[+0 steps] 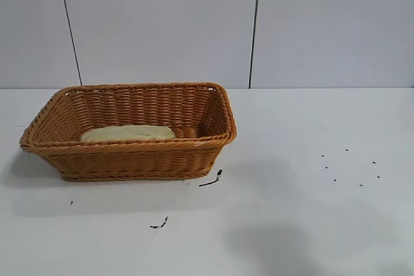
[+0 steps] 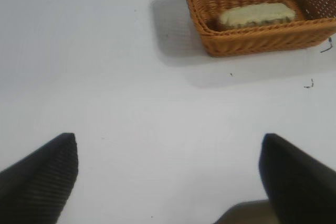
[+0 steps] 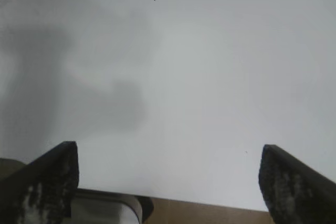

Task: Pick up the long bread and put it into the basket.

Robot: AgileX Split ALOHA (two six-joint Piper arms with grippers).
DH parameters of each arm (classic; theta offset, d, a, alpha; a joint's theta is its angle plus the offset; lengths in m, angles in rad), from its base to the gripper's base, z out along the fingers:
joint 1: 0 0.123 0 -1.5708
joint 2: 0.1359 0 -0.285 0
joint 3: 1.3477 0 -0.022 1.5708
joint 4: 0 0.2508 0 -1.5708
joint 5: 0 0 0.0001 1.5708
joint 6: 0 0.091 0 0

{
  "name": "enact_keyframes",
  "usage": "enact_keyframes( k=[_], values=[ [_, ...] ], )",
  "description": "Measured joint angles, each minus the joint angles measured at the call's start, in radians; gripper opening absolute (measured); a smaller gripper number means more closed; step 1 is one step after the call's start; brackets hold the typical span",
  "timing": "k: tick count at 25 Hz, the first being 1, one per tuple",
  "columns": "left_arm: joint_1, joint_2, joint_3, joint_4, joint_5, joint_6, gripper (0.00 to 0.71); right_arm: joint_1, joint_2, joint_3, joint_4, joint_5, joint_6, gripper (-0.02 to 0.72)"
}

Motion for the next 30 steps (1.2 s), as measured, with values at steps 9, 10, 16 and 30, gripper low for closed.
enact_keyframes(
  k=[9, 10, 16, 30],
  values=[
    [0.000, 0.000, 0.000, 0.000, 0.000, 0.000, 0.696, 0.000, -0.233, 0.002, 0.000, -0.002, 0.014, 0.636],
    [0.000, 0.000, 0.000, 0.000, 0.000, 0.000, 0.696, 0.000, -0.254, 0.002, 0.000, -0.001, 0.014, 0.636],
    [0.000, 0.000, 0.000, 0.000, 0.000, 0.000, 0.696, 0.000, -0.272, 0.004, 0.000, -0.002, 0.014, 0.636],
    [0.000, 0.000, 0.000, 0.000, 0.000, 0.000, 0.696, 0.000, -0.272, 0.004, 0.000, -0.002, 0.014, 0.636]
  ],
)
